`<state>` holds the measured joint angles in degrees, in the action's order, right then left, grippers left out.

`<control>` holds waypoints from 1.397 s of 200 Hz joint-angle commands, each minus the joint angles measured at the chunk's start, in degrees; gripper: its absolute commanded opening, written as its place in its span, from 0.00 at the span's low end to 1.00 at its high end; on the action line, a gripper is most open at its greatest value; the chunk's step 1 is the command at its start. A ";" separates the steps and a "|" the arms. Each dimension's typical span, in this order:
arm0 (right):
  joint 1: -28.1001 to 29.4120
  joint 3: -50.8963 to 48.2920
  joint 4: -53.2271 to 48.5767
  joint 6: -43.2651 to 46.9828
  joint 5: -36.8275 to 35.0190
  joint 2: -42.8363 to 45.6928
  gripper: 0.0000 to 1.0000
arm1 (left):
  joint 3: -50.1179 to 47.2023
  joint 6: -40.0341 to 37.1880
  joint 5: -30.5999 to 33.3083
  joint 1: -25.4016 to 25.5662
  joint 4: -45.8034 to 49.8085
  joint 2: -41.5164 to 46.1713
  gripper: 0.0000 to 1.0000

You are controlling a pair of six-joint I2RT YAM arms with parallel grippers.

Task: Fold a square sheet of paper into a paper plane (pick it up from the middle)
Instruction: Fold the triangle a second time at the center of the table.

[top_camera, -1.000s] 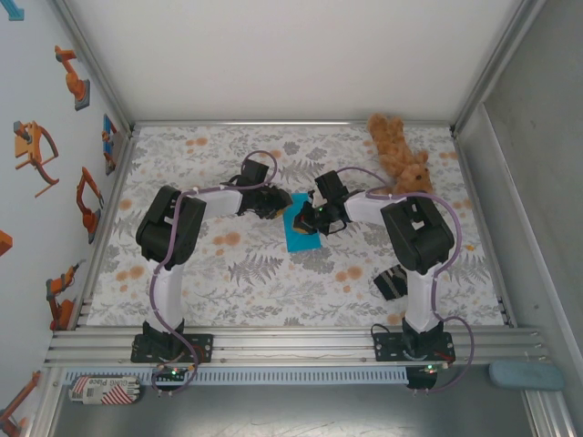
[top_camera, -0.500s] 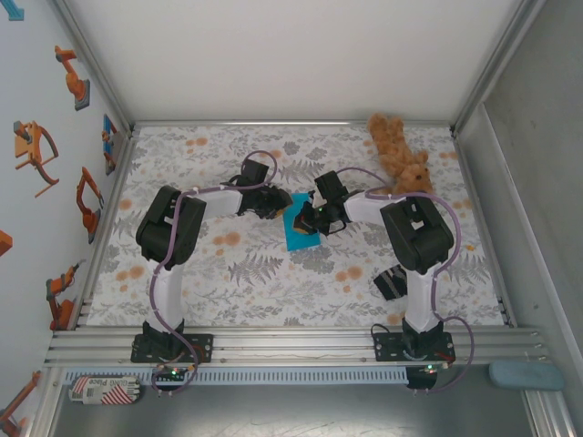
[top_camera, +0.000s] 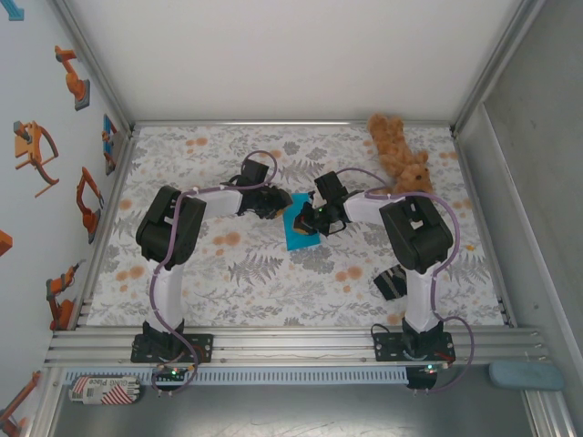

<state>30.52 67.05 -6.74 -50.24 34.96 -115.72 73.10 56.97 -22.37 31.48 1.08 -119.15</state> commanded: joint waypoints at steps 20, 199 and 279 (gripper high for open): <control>0.33 1.28 0.46 -0.64 0.11 -1.06 0.00 | -0.86 -0.07 1.05 0.37 5.07 -2.48 0.31; 0.39 1.88 -4.38 1.07 -2.35 -0.70 0.27 | 2.26 -3.12 3.55 -4.85 9.11 5.97 0.34; 0.33 1.77 -3.85 2.77 -1.47 0.02 0.43 | -5.58 -3.30 4.16 -8.05 8.15 14.55 0.37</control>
<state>30.63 69.14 -7.88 -48.95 35.57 -115.85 70.22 54.41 -17.37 22.65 8.84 -106.21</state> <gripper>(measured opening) 0.426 0.371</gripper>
